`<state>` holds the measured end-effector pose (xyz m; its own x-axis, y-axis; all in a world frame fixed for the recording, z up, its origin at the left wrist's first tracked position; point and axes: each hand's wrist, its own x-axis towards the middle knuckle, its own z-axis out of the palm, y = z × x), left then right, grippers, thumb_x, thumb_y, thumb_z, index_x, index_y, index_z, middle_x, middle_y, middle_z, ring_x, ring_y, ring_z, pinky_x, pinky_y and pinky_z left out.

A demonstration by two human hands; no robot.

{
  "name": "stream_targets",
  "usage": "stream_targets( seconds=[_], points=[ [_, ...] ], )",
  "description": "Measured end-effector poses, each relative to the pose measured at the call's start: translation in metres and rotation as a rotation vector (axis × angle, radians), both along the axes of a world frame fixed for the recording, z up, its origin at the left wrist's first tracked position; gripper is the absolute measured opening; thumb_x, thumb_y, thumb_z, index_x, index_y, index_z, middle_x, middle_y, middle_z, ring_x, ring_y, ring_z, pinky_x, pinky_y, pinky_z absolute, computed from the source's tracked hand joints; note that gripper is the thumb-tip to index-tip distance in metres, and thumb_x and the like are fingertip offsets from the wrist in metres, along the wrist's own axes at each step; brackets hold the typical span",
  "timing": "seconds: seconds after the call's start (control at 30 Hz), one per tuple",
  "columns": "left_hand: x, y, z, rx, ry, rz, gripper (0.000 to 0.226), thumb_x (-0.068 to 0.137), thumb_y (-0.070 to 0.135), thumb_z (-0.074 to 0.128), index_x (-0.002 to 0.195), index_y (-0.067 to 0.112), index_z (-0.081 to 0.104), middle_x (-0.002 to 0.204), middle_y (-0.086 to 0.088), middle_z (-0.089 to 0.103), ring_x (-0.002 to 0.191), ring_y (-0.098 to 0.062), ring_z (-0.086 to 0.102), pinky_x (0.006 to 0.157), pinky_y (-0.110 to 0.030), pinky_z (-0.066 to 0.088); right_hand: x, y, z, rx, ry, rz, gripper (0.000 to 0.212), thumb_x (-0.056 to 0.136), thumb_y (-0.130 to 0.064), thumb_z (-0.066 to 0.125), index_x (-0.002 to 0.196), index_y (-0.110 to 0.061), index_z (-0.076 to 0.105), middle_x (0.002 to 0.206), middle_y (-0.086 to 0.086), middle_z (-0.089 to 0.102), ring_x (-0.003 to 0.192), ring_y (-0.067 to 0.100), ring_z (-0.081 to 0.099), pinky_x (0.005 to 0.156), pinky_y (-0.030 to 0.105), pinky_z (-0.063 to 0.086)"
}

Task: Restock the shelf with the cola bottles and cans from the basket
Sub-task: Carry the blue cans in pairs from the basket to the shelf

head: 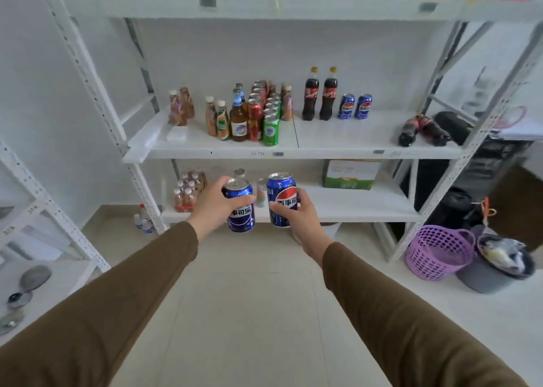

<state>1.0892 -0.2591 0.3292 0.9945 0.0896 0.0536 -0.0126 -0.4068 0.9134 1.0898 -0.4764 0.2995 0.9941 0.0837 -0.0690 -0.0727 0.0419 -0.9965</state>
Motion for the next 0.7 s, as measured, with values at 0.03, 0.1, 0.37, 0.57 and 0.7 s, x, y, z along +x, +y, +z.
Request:
stream_targets(
  seconds=[0.03,0.1,0.37,0.57,0.7],
  points=[
    [0.027,-0.011,-0.001,-0.004,0.006,-0.022,0.077,0.055,0.065,0.083,0.119,0.030,0.060,0.110,0.014,0.070,0.100,-0.007,0.067,0.078,-0.030,0.055,0.021,-0.010,0.000,-0.003,0.003,-0.035,0.047,0.082,-0.022,0.084,0.119,-0.032,0.056,0.112,-0.005,0.071,0.100,0.010,0.070,0.077,0.020,0.055],
    [0.078,-0.036,-0.003,-0.008,0.030,-0.088,0.077,0.059,0.061,0.085,0.124,0.028,0.059,0.115,0.010,0.070,0.106,-0.014,0.067,0.087,-0.038,0.057,0.057,-0.032,0.001,-0.013,0.011,-0.109,0.046,0.082,-0.021,0.084,0.113,-0.037,0.055,0.109,-0.009,0.070,0.095,0.005,0.070,0.070,0.015,0.054],
    [0.249,-0.163,-0.003,-0.008,-0.008,-0.263,0.045,0.067,0.043,0.090,0.099,0.033,0.060,0.106,0.007,0.070,0.097,-0.012,0.067,0.081,-0.035,0.057,0.183,-0.147,-0.001,-0.070,0.024,-0.336,0.052,0.081,-0.016,0.084,0.121,-0.028,0.054,0.113,-0.006,0.067,0.101,0.008,0.066,0.070,0.014,0.052],
    [0.353,-0.254,-0.008,0.041,-0.029,-0.282,0.052,0.074,0.041,0.087,0.114,0.026,0.057,0.110,0.009,0.064,0.102,-0.013,0.063,0.071,-0.020,0.047,0.296,-0.233,-0.006,-0.076,-0.001,-0.390,0.061,0.080,-0.012,0.085,0.130,-0.019,0.051,0.116,0.001,0.067,0.103,0.015,0.067,0.078,0.022,0.054],
    [0.417,-0.299,-0.009,0.087,0.008,-0.214,0.058,0.076,0.044,0.085,0.122,0.023,0.057,0.123,0.002,0.062,0.110,-0.019,0.061,0.082,-0.029,0.050,0.368,-0.280,-0.009,-0.083,0.029,-0.371,0.062,0.079,-0.015,0.086,0.129,-0.021,0.050,0.115,-0.002,0.065,0.103,0.014,0.065,0.077,0.023,0.054]
  ],
)
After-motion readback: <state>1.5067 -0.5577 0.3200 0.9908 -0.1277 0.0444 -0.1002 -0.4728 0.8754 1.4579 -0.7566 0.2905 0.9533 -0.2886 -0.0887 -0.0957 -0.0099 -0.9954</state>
